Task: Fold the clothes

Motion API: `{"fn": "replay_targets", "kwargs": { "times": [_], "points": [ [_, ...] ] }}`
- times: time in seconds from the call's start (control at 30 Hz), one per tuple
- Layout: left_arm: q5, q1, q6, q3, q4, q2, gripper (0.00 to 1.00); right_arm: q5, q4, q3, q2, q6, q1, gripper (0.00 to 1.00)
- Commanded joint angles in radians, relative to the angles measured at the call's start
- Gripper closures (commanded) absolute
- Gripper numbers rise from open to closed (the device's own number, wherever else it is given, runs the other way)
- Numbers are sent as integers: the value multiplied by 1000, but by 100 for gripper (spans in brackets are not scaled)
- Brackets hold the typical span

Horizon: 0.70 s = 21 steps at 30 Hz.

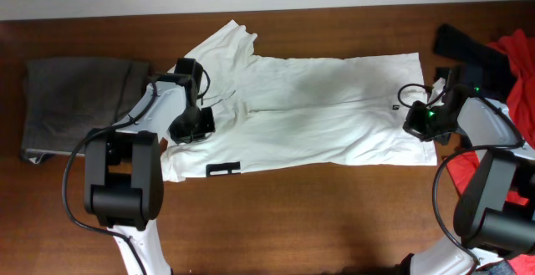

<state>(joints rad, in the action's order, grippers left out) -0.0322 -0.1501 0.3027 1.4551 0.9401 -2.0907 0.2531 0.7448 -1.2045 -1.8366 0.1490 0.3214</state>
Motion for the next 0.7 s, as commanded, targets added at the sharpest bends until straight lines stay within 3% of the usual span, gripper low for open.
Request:
{"fn": "replay_targets", "kwargs": {
  "times": [0.0,0.3,0.57,0.67],
  "points": [
    [11,0,-11,-9,-5,-54,100,24,-45,47,-5,-21,-27,96],
    [11,0,-11,-9,0,-71,100,-153,-186,178,-5,8,-53,96],
    [11,0,-12,-9,53,-71,100,-296,-162,262,-5,19,-51,96],
    [11,0,-12,-9,81,-71,100,-354,-145,286,-5,83,-51,96]
  ]
}}
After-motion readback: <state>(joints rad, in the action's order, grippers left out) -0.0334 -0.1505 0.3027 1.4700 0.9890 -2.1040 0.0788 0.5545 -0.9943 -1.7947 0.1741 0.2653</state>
